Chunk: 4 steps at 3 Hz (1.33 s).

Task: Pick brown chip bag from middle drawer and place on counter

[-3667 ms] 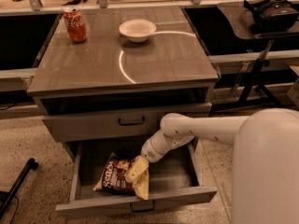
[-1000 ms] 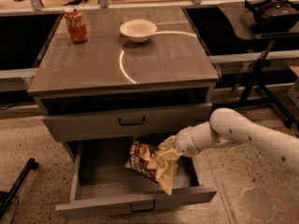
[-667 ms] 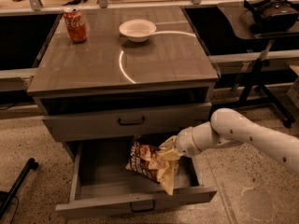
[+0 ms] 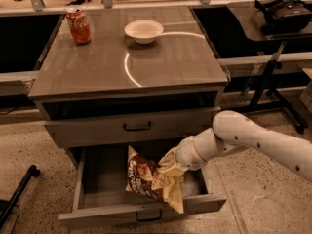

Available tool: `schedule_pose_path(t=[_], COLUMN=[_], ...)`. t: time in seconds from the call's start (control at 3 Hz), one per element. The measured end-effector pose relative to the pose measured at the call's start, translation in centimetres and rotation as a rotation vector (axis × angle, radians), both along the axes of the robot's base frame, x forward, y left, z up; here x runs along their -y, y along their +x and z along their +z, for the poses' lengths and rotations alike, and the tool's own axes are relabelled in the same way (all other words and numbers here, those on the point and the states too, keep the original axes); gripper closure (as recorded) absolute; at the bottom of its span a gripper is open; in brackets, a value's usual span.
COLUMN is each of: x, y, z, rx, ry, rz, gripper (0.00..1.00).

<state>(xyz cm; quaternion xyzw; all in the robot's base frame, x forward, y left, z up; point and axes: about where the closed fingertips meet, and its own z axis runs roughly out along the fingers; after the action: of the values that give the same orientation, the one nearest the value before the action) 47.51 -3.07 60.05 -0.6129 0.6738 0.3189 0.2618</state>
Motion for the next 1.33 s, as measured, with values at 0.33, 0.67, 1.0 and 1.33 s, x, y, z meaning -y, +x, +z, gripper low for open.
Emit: schedule_pose_path(t=[0.33, 0.67, 1.0, 1.33], x=[-1.1, -0.8, 0.8, 2.6], y=[-2.9, -4.5, -4.3, -3.0], z=[1.8, 5.9, 9.8, 14.2], rx=[0.038, 0.125, 0.202, 0.295], ry=[-0.034, -0.043, -0.015, -0.003], rz=[0.1, 0.146, 0.143, 0.102], gripper=[1.0, 1.0, 1.0, 1.0])
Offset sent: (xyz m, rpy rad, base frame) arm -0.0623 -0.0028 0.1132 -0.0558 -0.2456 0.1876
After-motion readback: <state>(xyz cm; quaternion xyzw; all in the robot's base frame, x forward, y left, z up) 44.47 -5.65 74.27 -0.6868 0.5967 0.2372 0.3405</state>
